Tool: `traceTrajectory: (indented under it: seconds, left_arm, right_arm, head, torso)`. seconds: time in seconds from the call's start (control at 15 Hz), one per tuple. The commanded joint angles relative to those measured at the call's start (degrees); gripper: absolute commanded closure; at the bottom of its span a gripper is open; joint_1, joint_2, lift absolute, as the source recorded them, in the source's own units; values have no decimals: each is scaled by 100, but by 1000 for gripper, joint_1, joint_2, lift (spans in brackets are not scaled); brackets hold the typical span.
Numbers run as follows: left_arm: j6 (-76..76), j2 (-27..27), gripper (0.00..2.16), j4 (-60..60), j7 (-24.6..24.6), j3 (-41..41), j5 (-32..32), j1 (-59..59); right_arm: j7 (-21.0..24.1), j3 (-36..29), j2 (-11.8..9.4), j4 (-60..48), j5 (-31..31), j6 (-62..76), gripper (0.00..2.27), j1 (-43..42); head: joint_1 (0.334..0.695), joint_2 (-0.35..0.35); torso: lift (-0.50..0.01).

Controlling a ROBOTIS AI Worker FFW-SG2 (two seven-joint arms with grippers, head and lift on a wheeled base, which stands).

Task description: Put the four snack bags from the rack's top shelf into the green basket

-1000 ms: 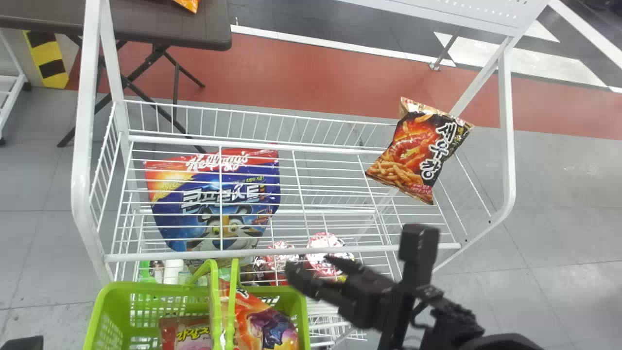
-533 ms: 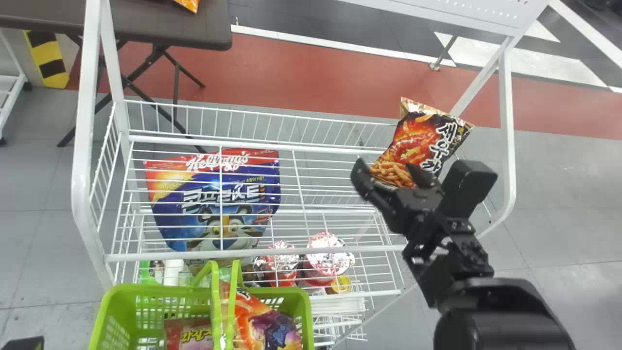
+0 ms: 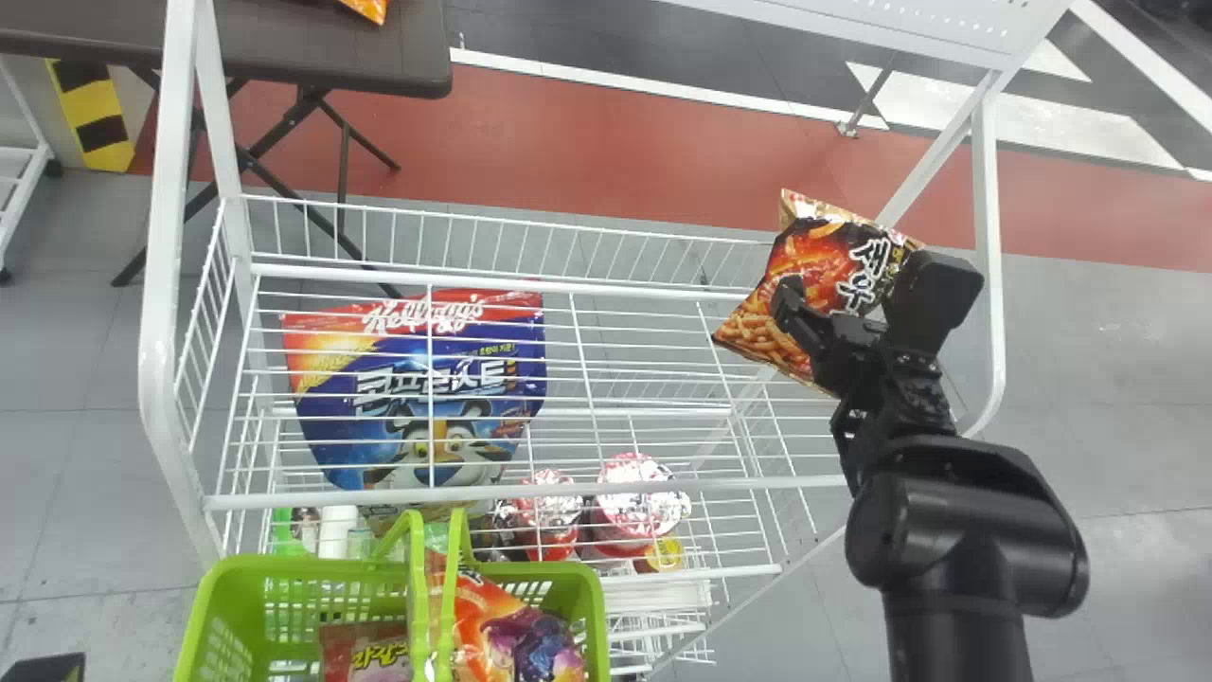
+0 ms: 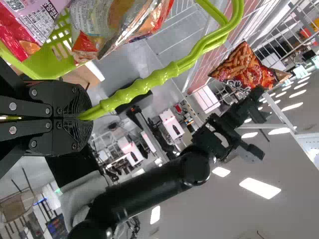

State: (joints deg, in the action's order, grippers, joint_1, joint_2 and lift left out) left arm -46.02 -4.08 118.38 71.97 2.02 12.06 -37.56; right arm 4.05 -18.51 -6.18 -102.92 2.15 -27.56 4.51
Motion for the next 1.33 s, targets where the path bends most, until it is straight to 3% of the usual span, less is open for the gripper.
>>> traceTrajectory:
  seconds: [0.0,0.13,0.2,0.33,0.47,0.67,0.93,1.27]
  left_arm:
    - [0,4,2118,-8,-8,1,-2,12]
    - [0,4,2118,-17,-16,-8,-2,12]
    - [0,4,2121,-17,-16,-8,-2,12]
    - [0,13,2118,-17,-16,-17,-11,12]
    - [0,13,2118,-17,-25,-17,-2,12]
    - [0,22,2121,-34,-25,-17,-11,12]
    - [0,13,2118,-8,-25,-8,-11,3]
    - [0,30,2118,18,-16,1,-11,-6]
  right_arm:
    - [17,-47,-24,449,-135,-509,66,-354]
    - [-18,-47,-120,791,-171,-545,124,-565]
    - [-124,-91,-182,826,-127,-668,539,-600]
    - [-387,-100,-191,765,23,-756,1929,-460]
    - [-458,-100,-182,510,128,-633,2064,-284]
    - [-607,-126,-155,-255,436,-580,2078,147]
    - [-625,-161,-138,-1898,1121,-703,2074,1096]
    - [-1126,-153,64,-3946,1754,-1951,2078,2450]
  head:
    - [695,-350]
    - [695,-350]
    - [695,-350]
    - [695,-350]
    - [695,-350]
    - [695,-350]
    - [695,-350]
    - [695,-350]
  torso:
    - [0]
    - [0]
    - [0]
    - [0]
    - [0]
    - [0]
    - [0]
    - [0]
